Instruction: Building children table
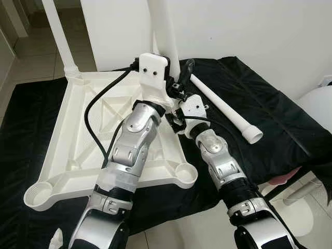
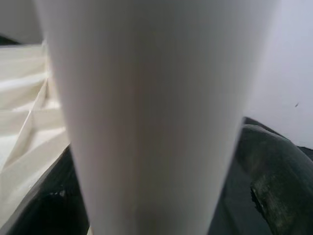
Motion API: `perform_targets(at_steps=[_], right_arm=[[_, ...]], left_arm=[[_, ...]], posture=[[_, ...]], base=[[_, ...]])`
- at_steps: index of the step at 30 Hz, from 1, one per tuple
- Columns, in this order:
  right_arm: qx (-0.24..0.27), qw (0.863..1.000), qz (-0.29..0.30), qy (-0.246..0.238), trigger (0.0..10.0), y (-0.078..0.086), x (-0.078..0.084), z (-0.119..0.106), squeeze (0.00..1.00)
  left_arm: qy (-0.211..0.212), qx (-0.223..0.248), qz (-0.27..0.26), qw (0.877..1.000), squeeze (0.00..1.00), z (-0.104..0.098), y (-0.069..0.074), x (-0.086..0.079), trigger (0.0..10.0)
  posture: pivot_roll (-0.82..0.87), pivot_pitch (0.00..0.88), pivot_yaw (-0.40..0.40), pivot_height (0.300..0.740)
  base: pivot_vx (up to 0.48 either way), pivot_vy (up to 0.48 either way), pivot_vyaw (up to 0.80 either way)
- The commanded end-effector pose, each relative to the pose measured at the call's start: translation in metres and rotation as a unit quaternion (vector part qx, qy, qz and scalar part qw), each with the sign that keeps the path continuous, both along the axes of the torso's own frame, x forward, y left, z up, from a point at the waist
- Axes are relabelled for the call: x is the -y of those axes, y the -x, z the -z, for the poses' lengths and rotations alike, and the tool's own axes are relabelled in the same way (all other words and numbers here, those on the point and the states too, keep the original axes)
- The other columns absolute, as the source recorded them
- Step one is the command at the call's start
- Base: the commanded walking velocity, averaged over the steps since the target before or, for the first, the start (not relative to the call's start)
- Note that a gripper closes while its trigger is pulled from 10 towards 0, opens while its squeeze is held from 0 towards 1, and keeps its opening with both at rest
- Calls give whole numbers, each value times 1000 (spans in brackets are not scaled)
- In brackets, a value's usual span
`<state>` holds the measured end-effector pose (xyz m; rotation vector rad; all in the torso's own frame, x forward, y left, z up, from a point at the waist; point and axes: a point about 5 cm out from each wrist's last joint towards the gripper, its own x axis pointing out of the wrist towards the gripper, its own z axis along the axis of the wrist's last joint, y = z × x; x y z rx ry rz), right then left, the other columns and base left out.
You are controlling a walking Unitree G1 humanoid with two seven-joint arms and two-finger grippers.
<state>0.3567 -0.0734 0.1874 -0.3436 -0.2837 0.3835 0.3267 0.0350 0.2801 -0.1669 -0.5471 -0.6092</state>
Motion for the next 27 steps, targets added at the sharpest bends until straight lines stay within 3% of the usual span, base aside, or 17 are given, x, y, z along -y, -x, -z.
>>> perform_targets(at_steps=[1, 2, 4, 5, 6, 7, 8, 9, 22, 23, 27], right_arm=[[9, 1000, -3, 16, 10000, -2, -2, -3, 0], [4, 1000, -6, 15, 9216, -3, -3, -2, 0], [-1, 1000, -8, 14, 9216, -3, -3, -1, 0], [-5, 1000, -13, 17, 7647, -3, -4, 0, 0], [-4, 1000, -14, 22, 4235, -2, -5, 1, 0], [-4, 1000, -14, 22, 4235, -2, -5, 1, 0], [-3, 1000, -13, 24, 3412, -2, -5, 1, 0], [-4, 1000, -16, 24, 0, -2, -6, 2, 0], [-5, 1000, -16, 11, 0, -3, -6, 1, 0], [-6, 1000, -12, 7, 10000, -3, -6, 1, 0], [-7, 1000, -8, 2, 10000, -4, -6, 0, 0]], left_arm=[[2, 14, -5, 1000, 0, -6, 3, 1, 10000], [2, 14, -5, 1000, 0, -6, 3, 1, 10000], [2, 15, -6, 1000, 0, -6, 3, 1, 10000], [1, 16, -7, 1000, 0, -7, 3, 1, 10000], [1, 16, -7, 1000, 0, -7, 3, 0, 10000], [1, 16, -7, 1000, 0, -7, 3, 0, 10000], [1, 16, -7, 1000, 0, -7, 3, 1, 10000], [1, 16, -8, 1000, 0, -7, 3, 0, 10000], [-13, 21, -9, 1000, 0, -7, 3, 2, 10000], [-16, 19, -6, 1000, 0, -7, 4, 4, 10000], [-18, 16, -4, 1000, 0, -6, 4, 5, 10000]], posture=[[-14, 0, -16, 740], [-13, 0, -17, 740], [-13, 0, -17, 740], [-11, 0, -18, 740], [-11, 0, -18, 740], [-11, 0, -18, 740], [-11, 0, -18, 740], [-12, 0, -17, 740], [-7, 0, -16, 740], [-5, 1, -16, 740], [-5, 1, -16, 740]], base=[[0, 0, 0], [0, 0, 0], [0, 0, 0], [0, 0, 0], [0, 0, 0], [0, 0, 0], [0, 0, 0], [0, 0, 0], [0, 0, 0], [0, 0, 0], [0, 0, 0]])
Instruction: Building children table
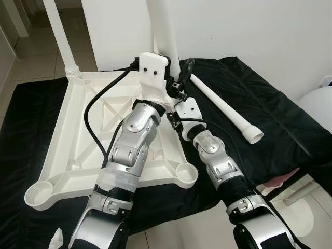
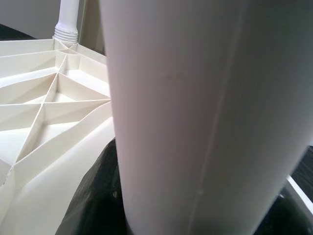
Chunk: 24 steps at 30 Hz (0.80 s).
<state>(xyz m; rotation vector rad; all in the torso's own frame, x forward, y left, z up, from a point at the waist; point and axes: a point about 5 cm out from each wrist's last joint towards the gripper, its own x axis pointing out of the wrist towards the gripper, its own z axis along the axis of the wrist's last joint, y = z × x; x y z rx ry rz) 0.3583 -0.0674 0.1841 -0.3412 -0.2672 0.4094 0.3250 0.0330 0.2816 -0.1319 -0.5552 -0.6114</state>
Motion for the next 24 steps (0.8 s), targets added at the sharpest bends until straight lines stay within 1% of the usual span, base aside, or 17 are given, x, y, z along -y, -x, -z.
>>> perform_targets(at_steps=[1, 2, 3, 4, 5, 7, 9, 10, 13, 17, 19, 24], right_arm=[[3, 1000, 1, -2, 10000, -2, -2, -3, 0], [2, 1000, -2, -7, 10000, -1, -3, -3, 0], [1, 1000, -3, -12, 10000, 0, -4, -3, 0], [-1, 1000, -3, -18, 10000, 1, -5, -2, 0], [-1, 1000, -3, -18, 10000, 1, -5, -2, 0], [-10, 999, -3, -39, 10000, 2, -5, -1, 0], [-13, 999, -3, -46, 10000, 3, -5, -1, 0], [-17, 998, 1, -55, 10000, 3, -5, 0, 0], [-32, 995, 7, -91, 10000, 2, -3, -1, 0], [-38, 994, 8, -106, 10000, 2, -3, -2, 0], [-46, 991, 18, -127, 10000, -1, 3, -2, 0], [-46, 989, 26, -135, 10000, -2, 5, -2, 0]], left_arm=[[-6, 7, -1, 1000, 0, -4, 2, 4, 10000], [1, 1, 5, 1000, 0, -4, 3, 4, 10000], [5, -3, 8, 1000, 141, -3, 3, 4, 10000], [8, -6, 11, 1000, 1000, -3, 3, 4, 10000], [8, -6, 11, 1000, 1000, -3, 3, 4, 10000], [5, -4, 12, 1000, 1000, -4, 4, 4, 10000], [3, -3, 12, 1000, 1000, -4, 4, 4, 10000], [6, 0, 16, 1000, 0, -6, 5, 3, 10000], [17, -1, 31, 999, 0, -9, 6, 1, 10000], [23, 1, 44, 999, 0, -11, 8, 0, 10000], [36, 6, 54, 998, 0, -17, 10, -5, 10000], [39, 7, 52, 998, 0, -19, 10, -9, 10000]], posture=[[-1, 7, -15, 740], [0, 9, -14, 740], [1, 11, -14, 740], [1, 11, -14, 740], [1, 11, -14, 740], [6, 13, -17, 740], [7, 13, -20, 740], [7, 16, -23, 740], [4, 17, -30, 740], [6, 16, -31, 740], [13, 14, -28, 740], [13, 15, -27, 740]], base=[[0, 0, 0], [0, 0, 0], [0, 0, 0], [0, 0, 0], [0, 0, 0], [0, 0, 0], [0, 0, 0], [0, 0, 0], [0, 0, 0], [0, 0, 0], [0, 0, 0], [0, 0, 0]])
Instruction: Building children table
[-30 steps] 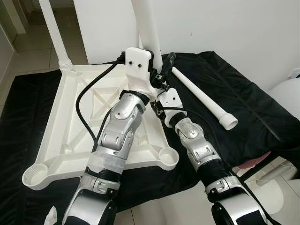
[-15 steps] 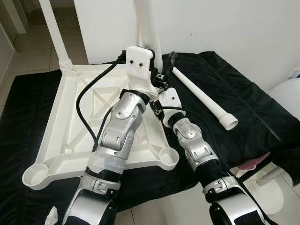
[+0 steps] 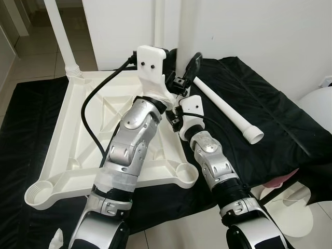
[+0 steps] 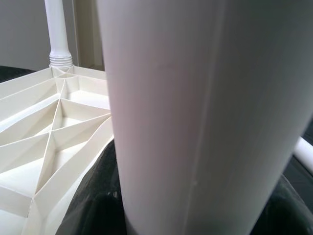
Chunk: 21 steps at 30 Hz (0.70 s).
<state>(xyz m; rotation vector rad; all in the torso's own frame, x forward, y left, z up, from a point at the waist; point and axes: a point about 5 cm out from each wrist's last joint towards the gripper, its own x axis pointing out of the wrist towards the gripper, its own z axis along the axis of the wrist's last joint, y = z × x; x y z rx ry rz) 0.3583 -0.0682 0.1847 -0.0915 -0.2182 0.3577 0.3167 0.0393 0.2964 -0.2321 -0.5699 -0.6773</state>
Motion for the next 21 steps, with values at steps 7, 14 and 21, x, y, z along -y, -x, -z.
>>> perform_targets(at_steps=[7, 14, 21], right_arm=[[-11, 998, 38, -47, 10000, -3, 11, -3, 0], [-19, 995, 67, -69, 10000, -3, 20, -1, 0], [-14, 993, 88, -78, 10000, -2, 35, -3, 0]], left_arm=[[34, -5, 7, 999, 0, -9, 0, -17, 10000], [48, -19, 11, 999, 0, -8, 0, -27, 10000], [42, -41, 0, 998, 0, 3, 0, -39, 10000]], posture=[[13, 15, -6, 740], [-1, 16, -5, 740], [-10, 14, 2, 740]], base=[[0, 0, 0], [0, 0, 0], [0, 0, 0]])
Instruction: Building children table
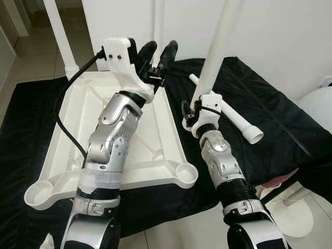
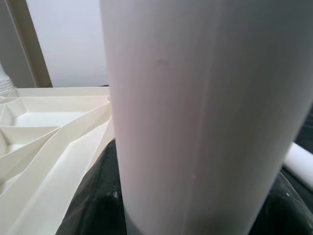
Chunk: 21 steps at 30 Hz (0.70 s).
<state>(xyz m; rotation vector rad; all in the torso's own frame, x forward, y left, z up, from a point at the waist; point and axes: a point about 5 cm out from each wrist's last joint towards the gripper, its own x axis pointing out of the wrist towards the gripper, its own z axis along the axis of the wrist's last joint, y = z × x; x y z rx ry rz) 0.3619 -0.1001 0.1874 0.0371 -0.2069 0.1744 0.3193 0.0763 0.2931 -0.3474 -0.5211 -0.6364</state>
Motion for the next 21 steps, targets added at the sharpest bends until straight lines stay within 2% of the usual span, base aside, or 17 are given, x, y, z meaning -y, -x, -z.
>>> perform_targets(at_steps=[1, 4, 6, 8, 10, 11, 13, 14, 17, 19, 21], right_arm=[[0, 1000, 5, -5, 10000, 2, 5, 0, 0], [-4, 1000, 14, -6, 10000, 3, 11, 2, 0], [-5, 1000, 15, -8, 10000, 3, 13, 2, 0], [-7, 1000, 16, -11, 10000, 4, 13, 2, 0], [-9, 1000, 17, -9, 10000, 4, 12, 4, 0], [-9, 1000, 17, -9, 10000, 4, 12, 4, 0], [-5, 1000, 17, -11, 10000, 5, 11, 2, 0], [-5, 1000, 17, -11, 10000, 5, 11, 2, 0], [-10, 1000, 8, -23, 10000, 6, 9, 4, 0], [-5, 1000, 0, -18, 10000, 9, 7, 2, 0], [-3, 1000, -3, -17, 10000, 10, 7, 1, 0]], left_arm=[[-9, -3, 1, 1000, 0, 3, 3, -4, 10000], [-33, -24, 9, 999, 0, 18, 4, -7, 10000], [-41, -30, 9, 999, 0, 22, 4, -8, 10000], [-63, -41, 12, 997, 0, 35, 7, -10, 10000], [-102, -48, 14, 994, 0, 54, 12, -11, 10000], [-102, -48, 14, 994, 0, 54, 12, -11, 10000], [-136, -56, 8, 989, 0, 70, 16, -12, 10000], [-136, -56, 8, 989, 0, 70, 16, -12, 10000], [-181, -57, 3, 982, 0, 95, 27, -18, 10000], [-211, -55, 7, 976, 0, 102, 32, -19, 10000], [-219, -55, 8, 974, 0, 104, 33, -19, 10000]], posture=[[-17, 21, 3, 740], [-17, 29, -2, 740], [-17, 29, -2, 740], [-17, 34, -6, 740], [-17, 24, -5, 740], [-17, 24, -5, 740], [-15, 22, -6, 740], [-15, 22, -6, 740], [-16, 23, -12, 740], [-17, 38, -8, 740], [-17, 38, -8, 740]], base=[[0, 0, 0], [0, 0, 0], [0, 0, 0], [0, 0, 0], [0, 0, 0], [0, 0, 0], [0, 0, 0], [0, 0, 0], [0, 0, 0], [0, 0, 0], [0, 0, 0]])
